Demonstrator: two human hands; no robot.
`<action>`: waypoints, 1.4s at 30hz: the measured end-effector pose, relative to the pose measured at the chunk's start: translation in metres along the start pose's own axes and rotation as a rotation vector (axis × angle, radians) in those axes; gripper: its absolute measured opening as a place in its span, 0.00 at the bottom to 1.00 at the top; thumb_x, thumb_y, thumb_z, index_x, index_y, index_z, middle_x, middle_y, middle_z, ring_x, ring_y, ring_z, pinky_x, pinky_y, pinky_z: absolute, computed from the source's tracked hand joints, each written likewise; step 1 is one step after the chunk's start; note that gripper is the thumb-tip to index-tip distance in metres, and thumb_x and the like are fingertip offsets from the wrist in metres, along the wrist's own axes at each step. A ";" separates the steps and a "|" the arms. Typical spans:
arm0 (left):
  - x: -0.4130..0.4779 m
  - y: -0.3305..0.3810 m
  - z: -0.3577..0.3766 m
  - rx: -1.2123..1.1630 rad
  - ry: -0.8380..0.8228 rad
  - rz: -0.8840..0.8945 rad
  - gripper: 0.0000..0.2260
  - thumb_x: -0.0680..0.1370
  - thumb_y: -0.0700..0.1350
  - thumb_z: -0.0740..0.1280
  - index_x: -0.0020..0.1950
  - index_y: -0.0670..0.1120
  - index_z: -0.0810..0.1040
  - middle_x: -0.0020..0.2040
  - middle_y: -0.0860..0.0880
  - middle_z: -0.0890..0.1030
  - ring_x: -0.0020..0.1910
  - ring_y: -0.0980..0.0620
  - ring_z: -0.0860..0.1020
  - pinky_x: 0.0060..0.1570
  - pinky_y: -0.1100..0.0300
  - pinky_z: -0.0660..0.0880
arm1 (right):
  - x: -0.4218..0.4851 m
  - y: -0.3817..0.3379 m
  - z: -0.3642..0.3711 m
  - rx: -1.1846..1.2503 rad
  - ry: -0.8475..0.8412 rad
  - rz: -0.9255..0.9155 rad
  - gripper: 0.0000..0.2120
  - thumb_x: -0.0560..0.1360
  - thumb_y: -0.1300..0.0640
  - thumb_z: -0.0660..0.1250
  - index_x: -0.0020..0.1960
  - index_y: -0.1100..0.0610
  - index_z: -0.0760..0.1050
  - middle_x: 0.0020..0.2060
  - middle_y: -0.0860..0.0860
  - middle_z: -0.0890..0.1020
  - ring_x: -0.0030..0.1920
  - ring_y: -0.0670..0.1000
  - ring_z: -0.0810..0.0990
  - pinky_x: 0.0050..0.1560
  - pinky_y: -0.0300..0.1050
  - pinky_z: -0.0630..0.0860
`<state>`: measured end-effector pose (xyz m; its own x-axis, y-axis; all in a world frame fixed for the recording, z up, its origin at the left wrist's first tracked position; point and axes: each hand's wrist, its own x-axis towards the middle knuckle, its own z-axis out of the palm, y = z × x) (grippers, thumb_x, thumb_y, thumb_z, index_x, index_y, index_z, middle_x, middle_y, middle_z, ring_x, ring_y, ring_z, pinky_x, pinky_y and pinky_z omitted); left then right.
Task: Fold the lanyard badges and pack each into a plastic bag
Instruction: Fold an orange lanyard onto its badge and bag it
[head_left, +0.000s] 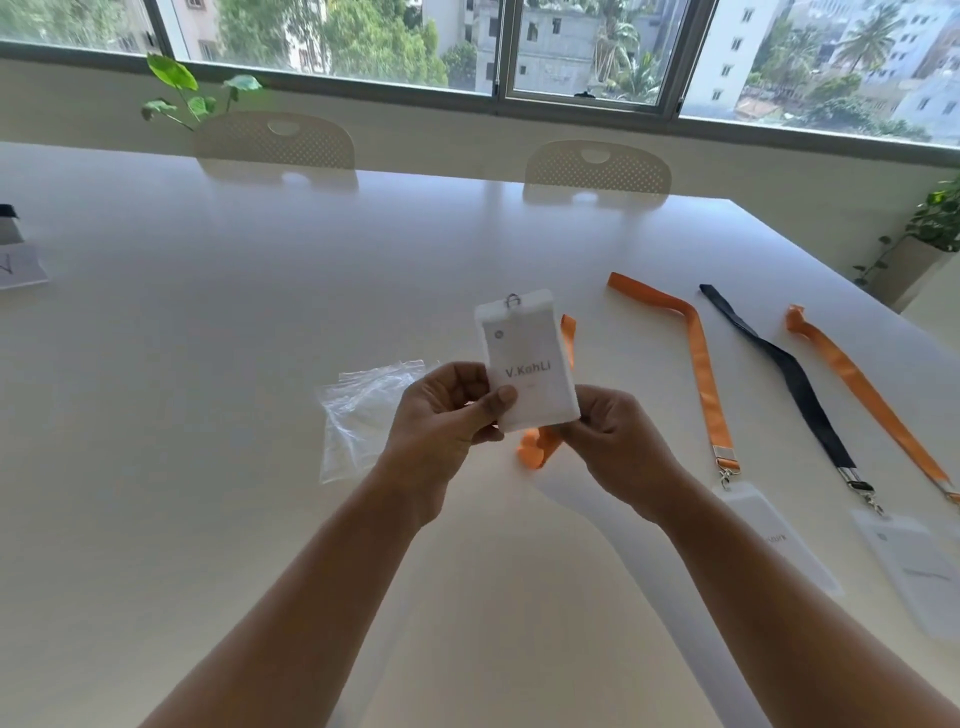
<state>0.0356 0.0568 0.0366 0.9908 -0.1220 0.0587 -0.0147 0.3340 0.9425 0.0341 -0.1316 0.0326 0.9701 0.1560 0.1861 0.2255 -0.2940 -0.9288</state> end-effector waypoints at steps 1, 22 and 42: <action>0.001 -0.001 0.000 -0.021 0.047 0.001 0.10 0.68 0.42 0.75 0.46 0.44 0.80 0.45 0.45 0.84 0.41 0.51 0.82 0.38 0.61 0.79 | -0.002 -0.001 0.002 0.001 -0.035 0.011 0.08 0.79 0.60 0.66 0.48 0.65 0.81 0.41 0.68 0.82 0.41 0.69 0.79 0.50 0.74 0.74; 0.001 -0.003 0.000 0.695 0.249 0.272 0.11 0.73 0.43 0.75 0.44 0.57 0.77 0.39 0.62 0.82 0.31 0.62 0.78 0.32 0.73 0.71 | 0.018 -0.091 -0.032 0.775 -0.201 -0.012 0.10 0.69 0.52 0.74 0.44 0.57 0.80 0.41 0.53 0.85 0.29 0.44 0.76 0.30 0.36 0.72; -0.011 0.016 0.006 0.182 -0.212 0.117 0.10 0.74 0.37 0.73 0.53 0.47 0.86 0.45 0.47 0.87 0.37 0.55 0.79 0.35 0.62 0.76 | 0.068 -0.050 -0.035 0.057 0.084 -0.092 0.08 0.76 0.63 0.69 0.48 0.52 0.85 0.43 0.52 0.87 0.35 0.55 0.82 0.37 0.50 0.81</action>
<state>0.0235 0.0582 0.0528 0.9311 -0.2911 0.2197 -0.1699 0.1868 0.9676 0.0916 -0.1397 0.1031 0.9502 0.0996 0.2953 0.3106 -0.2274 -0.9229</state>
